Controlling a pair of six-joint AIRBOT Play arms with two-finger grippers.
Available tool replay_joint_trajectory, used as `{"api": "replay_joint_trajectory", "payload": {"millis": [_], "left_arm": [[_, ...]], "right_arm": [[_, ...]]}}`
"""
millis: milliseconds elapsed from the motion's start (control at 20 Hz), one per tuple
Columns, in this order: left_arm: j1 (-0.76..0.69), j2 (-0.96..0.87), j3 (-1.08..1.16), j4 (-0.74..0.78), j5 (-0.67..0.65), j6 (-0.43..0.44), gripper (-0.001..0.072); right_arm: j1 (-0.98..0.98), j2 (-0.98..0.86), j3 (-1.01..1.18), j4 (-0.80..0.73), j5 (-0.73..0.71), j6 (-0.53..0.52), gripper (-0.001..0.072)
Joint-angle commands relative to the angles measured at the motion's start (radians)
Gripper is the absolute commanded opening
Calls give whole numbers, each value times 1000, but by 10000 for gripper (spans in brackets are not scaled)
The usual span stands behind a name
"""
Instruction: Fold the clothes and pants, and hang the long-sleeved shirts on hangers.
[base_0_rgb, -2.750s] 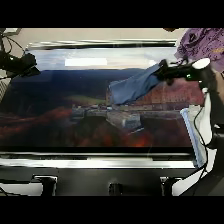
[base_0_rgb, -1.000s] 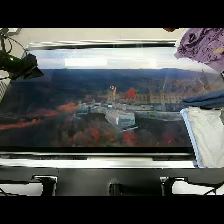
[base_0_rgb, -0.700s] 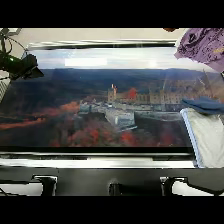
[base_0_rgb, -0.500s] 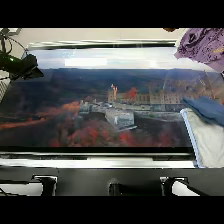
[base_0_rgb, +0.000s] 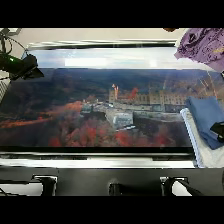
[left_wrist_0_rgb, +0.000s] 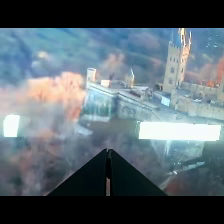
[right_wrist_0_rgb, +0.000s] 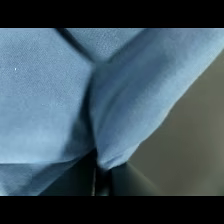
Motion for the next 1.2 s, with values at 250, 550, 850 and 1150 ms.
{"api": "replay_joint_trajectory", "payload": {"millis": [250, 550, 850, 1150], "left_arm": [[1, 0, 0, 0, 0, 23, 18], [1, 0, 0, 0, 0, 23, 18], [1, 0, 0, 0, 0, 23, 18], [1, 0, 0, 0, 0, 23, 18]], "right_arm": [[0, 53, -158, -53, -34, 4, 27], [0, 53, -162, -88, -22, 4, 28], [0, 53, -192, -103, -6, 11, 76], [0, 53, -192, -132, 0, 12, 267]]}}
